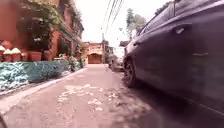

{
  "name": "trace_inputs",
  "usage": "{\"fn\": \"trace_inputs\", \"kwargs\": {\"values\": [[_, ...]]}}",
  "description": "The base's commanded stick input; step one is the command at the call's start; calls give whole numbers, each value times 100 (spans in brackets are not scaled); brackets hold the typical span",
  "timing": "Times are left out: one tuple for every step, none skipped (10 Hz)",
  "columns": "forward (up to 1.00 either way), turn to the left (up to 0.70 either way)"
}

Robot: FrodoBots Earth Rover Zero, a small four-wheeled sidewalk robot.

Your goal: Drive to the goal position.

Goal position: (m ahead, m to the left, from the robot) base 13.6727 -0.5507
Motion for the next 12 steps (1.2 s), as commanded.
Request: {"fn": "trace_inputs", "kwargs": {"values": [[70,0],[70,0],[70,0],[70,0],[70,0],[70,0],[70,0],[70,0],[70,0],[70,0],[70,0],[70,0]]}}
